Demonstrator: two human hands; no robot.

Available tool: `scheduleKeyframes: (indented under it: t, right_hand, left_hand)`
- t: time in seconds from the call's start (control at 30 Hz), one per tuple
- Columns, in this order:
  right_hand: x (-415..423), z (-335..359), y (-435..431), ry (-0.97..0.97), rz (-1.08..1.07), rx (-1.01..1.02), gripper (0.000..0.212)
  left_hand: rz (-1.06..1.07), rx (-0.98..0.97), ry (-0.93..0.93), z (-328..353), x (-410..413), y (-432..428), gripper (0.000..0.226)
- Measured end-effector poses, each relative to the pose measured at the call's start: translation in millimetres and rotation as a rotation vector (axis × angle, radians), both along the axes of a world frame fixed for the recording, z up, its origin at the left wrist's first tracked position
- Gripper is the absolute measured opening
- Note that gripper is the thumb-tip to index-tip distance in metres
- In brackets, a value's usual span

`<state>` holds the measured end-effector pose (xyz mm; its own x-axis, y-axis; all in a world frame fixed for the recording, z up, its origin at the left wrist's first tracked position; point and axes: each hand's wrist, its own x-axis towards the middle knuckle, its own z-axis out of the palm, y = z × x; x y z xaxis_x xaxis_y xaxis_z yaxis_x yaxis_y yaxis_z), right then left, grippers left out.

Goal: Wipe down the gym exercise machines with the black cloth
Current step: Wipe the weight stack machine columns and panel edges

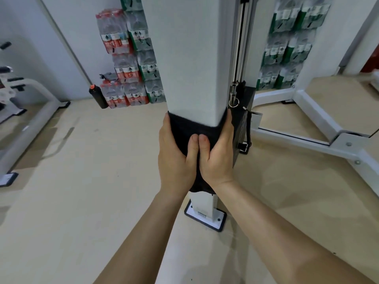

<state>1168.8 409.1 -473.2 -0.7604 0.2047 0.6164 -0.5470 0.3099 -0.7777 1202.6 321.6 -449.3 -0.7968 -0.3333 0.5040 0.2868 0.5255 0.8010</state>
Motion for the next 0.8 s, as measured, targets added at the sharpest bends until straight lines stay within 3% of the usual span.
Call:
scheduleKeyframes:
  t: [0.13, 0.3, 0.57, 0.8]
  right_hand:
    - [-6, 22, -4, 0.097, -0.05, -0.024, 0.075]
    - [-13, -8, -2, 0.158, -0.076, -0.017, 0.074]
    - [-4, -94, -2, 0.007, -0.07, -0.006, 0.074]
    - [5, -159, -1, -0.13, -0.029, -0.01, 0.072]
  left_hand:
    - [0.013, 0.065, -0.005, -1, -3, 0, 0.062]
    - [0.009, 0.083, -0.104, -40, -1, 1, 0.06]
    - [-0.026, -0.151, -0.485, -106, 34, -27, 0.056]
    - [-0.033, -0.185, -0.724, -164, 71, -25, 0.053]
